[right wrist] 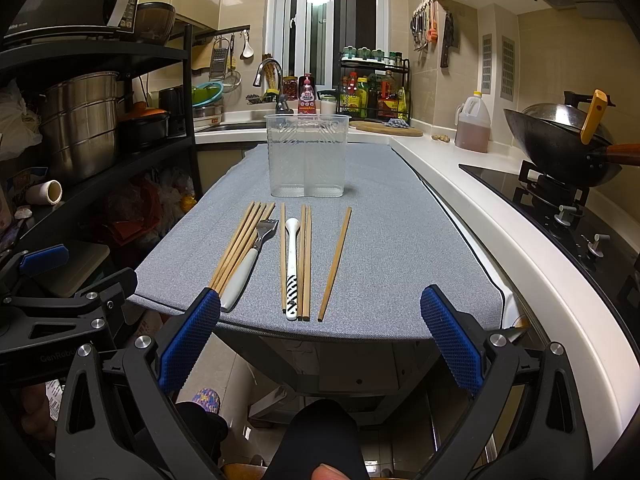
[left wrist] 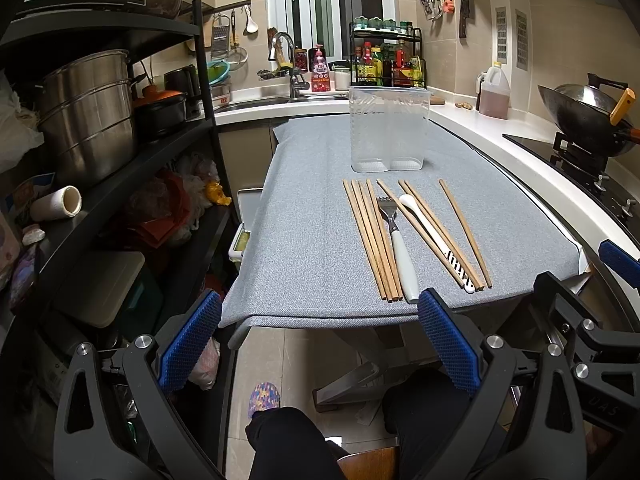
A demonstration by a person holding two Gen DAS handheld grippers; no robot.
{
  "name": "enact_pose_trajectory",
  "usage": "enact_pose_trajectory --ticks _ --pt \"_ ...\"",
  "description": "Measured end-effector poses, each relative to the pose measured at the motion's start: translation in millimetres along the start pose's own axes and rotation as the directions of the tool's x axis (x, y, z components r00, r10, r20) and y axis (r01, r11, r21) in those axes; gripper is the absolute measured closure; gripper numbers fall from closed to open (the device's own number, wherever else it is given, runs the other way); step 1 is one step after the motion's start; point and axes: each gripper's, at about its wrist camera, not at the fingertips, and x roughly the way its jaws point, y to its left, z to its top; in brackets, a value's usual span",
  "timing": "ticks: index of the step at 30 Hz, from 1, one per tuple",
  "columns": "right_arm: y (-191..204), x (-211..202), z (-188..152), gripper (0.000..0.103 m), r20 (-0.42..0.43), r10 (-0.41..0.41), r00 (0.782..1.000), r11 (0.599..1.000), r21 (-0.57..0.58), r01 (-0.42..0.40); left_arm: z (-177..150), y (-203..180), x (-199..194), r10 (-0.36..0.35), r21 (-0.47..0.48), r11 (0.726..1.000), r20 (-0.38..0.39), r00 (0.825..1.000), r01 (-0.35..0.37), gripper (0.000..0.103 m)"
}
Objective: Organize utensils
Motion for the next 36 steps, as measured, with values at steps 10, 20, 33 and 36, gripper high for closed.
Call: enact_pose_trajectory --ticks 10,20,33,36 --pt "-0.7 -0.2 0.2 0.005 0.001 0.0 1.0 1.0 0.002 0.0 0.7 -3.0 -1.1 0.001 0.0 1.0 0.001 1.0 -0.001 0.008" --pt "-7.0 -2.3 3.1 0.005 0.001 -0.001 1.0 1.0 0.013 0.001 3.3 -8.7 -6.3 0.002 0.007 1.0 0.008 1.0 -0.002 0.008" --pt "-6.6 -4.2 4.7 0.005 0.009 -0.001 1.0 1.0 0.01 0.001 3.3 -4.6 -6.7 -0.006 0.008 1.0 0.012 1.0 0.006 0.008" --pt "-6.7 -4.1 4.8 0.005 0.009 -0.001 1.0 1.0 0.008 0.001 2.5 -5.1 -6.6 -0.005 0.01 1.0 0.013 1.0 0.005 0.008"
